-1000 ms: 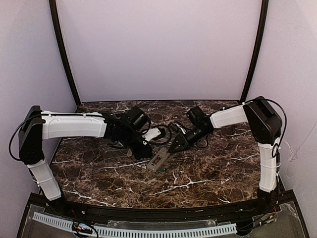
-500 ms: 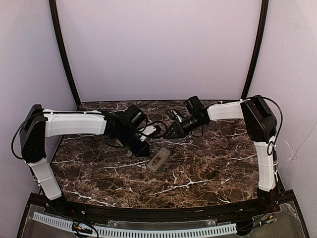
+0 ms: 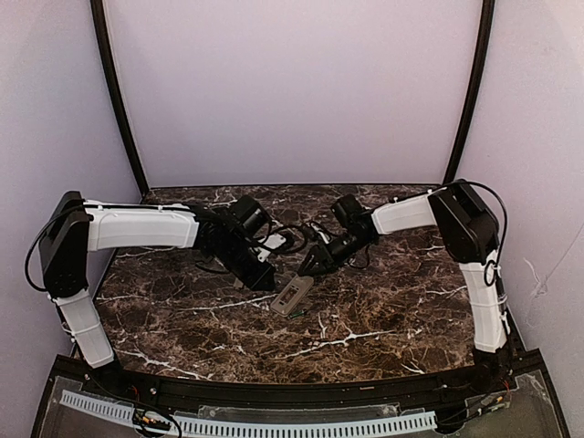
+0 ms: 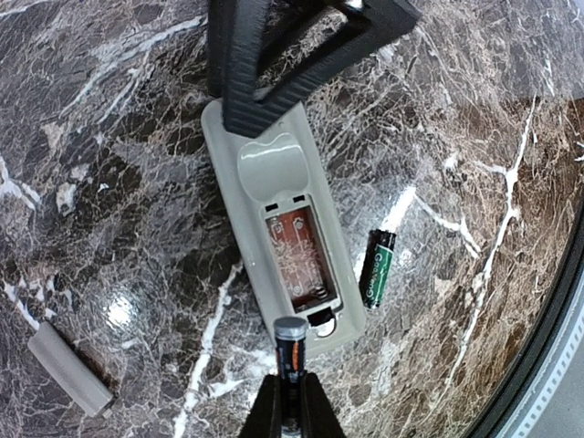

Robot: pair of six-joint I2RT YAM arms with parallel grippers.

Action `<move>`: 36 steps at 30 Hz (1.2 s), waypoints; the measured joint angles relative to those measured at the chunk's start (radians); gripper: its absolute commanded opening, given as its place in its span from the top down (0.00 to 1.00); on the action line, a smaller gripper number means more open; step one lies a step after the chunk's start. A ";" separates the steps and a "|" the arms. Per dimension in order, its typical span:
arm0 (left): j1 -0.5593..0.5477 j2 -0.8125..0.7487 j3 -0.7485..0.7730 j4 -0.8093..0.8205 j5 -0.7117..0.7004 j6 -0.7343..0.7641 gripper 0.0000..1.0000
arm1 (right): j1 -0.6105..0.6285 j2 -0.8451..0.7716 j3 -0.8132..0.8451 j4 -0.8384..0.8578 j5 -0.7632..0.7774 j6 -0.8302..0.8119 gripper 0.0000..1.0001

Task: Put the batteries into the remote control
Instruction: Adjust the remote control without the battery cover at the center of the board.

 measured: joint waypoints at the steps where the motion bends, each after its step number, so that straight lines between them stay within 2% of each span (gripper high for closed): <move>1: 0.000 0.004 0.000 -0.003 0.000 -0.004 1.00 | 0.003 -0.008 -0.022 0.002 -0.003 0.001 0.58; 12: -0.001 0.034 0.001 -0.041 0.024 -0.013 1.00 | 0.040 -0.125 -0.195 0.021 0.002 0.035 0.60; 26: -0.058 0.142 0.128 -0.171 -0.027 0.020 1.00 | 0.041 -0.155 -0.274 0.088 0.002 0.092 0.64; 36: -0.077 0.215 0.212 -0.227 -0.098 0.039 0.99 | 0.036 -0.177 -0.306 0.128 0.006 0.128 0.62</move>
